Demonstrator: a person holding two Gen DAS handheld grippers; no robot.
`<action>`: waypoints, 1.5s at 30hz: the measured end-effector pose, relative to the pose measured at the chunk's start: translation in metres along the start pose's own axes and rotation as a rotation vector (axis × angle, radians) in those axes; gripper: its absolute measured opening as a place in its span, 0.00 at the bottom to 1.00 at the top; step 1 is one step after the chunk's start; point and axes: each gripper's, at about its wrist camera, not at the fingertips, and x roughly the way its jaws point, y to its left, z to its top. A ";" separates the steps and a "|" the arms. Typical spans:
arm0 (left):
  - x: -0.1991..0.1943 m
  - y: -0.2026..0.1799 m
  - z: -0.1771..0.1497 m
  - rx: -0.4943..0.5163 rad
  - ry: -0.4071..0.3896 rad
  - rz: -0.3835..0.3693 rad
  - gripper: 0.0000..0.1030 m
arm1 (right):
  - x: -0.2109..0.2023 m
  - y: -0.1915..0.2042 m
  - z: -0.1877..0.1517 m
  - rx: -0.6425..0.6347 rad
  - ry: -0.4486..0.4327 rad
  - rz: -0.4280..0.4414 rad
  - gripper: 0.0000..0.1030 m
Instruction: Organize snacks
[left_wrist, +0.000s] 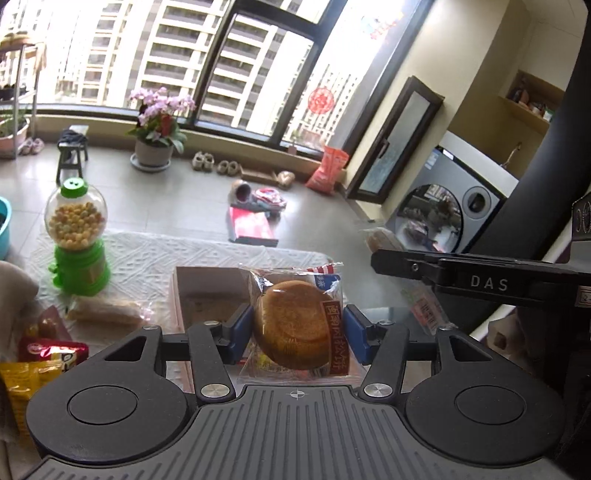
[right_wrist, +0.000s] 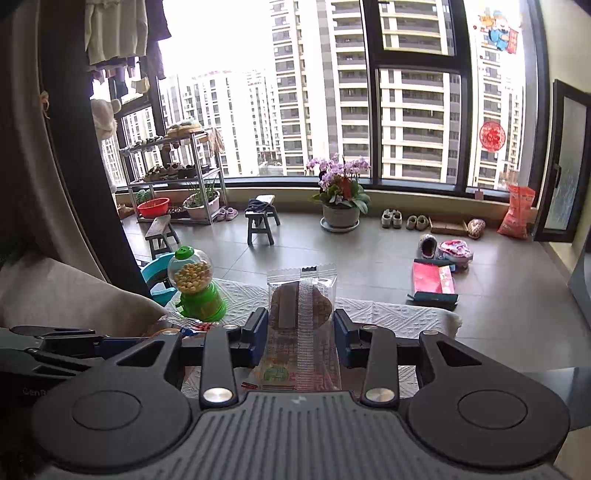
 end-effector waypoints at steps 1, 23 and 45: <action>0.018 0.003 0.002 -0.006 0.021 -0.010 0.58 | 0.018 -0.006 0.004 0.015 0.034 0.004 0.36; -0.059 0.153 -0.127 -0.099 -0.130 0.491 0.55 | 0.275 0.181 -0.012 -0.193 0.325 0.105 0.85; -0.085 0.154 -0.186 -0.144 0.006 0.276 0.49 | 0.180 0.151 -0.117 -0.066 0.532 0.326 0.57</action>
